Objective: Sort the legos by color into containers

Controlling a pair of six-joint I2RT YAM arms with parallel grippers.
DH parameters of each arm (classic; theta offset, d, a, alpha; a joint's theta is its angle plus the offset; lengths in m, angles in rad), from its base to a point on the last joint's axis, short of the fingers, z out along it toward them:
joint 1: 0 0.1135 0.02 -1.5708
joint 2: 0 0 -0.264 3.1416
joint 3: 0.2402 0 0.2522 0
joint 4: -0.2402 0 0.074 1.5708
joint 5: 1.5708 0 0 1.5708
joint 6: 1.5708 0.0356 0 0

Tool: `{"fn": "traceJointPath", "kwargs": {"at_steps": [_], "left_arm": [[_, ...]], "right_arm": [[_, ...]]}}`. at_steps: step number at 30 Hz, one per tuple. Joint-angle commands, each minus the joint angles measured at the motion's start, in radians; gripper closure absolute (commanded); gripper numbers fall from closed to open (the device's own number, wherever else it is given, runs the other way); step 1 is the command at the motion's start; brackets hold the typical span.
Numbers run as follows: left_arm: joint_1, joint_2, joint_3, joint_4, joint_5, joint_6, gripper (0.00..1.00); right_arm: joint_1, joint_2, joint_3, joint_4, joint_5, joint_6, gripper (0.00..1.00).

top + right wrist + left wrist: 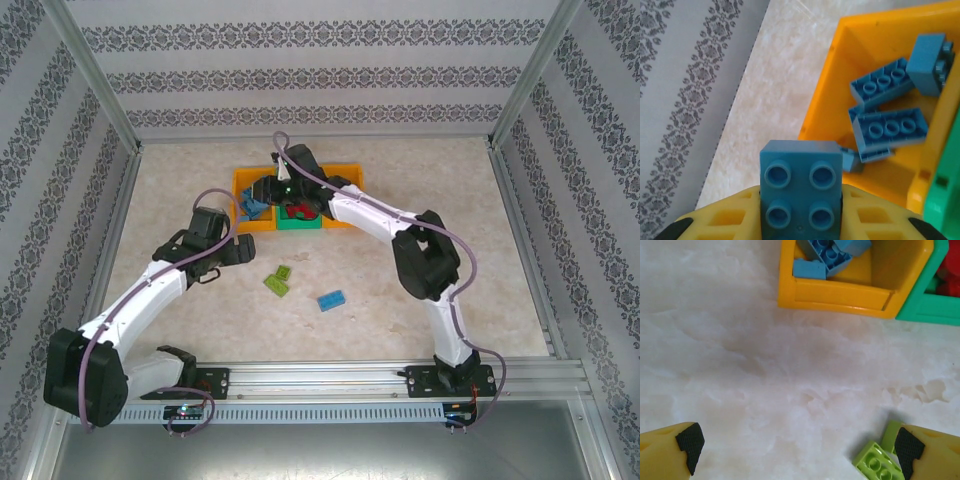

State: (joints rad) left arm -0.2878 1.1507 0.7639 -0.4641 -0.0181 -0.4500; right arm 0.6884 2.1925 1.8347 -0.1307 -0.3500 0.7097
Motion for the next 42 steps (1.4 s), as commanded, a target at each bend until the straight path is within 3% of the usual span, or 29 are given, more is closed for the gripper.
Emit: {"fn": "traceJointPath", "kwargs": {"at_steps": [1,8,12,13,19,23,30,42], "left_arm": [[-0.012,-0.041,-0.030,-0.012,0.038,0.009,0.00],[-0.063,-0.074,-0.084,0.014,0.053,-0.017,0.00],[-0.136,-0.069,-0.103,0.038,0.035,-0.012,0.00],[-0.163,-0.060,-0.106,0.041,0.023,-0.008,0.00],[-0.336,0.004,-0.124,0.093,-0.027,0.033,0.00],[-0.396,0.053,-0.124,0.108,-0.045,0.092,0.00],[-0.409,0.125,-0.104,0.123,-0.043,0.195,0.00],[-0.416,0.273,-0.033,0.109,-0.008,0.227,0.00]], "right_arm": [[-0.016,0.078,0.108,-0.026,-0.024,0.036,0.72],[-0.048,0.200,0.210,-0.001,-0.036,0.130,0.66],[-0.048,0.237,0.275,-0.026,-0.047,0.128,0.52],[-0.048,0.237,0.272,-0.026,-0.047,0.129,0.45],[-0.050,0.188,0.226,-0.008,-0.063,0.133,0.34],[-0.049,0.126,0.181,0.003,-0.089,0.121,0.29],[-0.069,-0.043,0.009,0.009,-0.107,0.063,0.23],[-0.239,-0.354,-0.420,0.026,-0.089,-0.002,0.20]]}}
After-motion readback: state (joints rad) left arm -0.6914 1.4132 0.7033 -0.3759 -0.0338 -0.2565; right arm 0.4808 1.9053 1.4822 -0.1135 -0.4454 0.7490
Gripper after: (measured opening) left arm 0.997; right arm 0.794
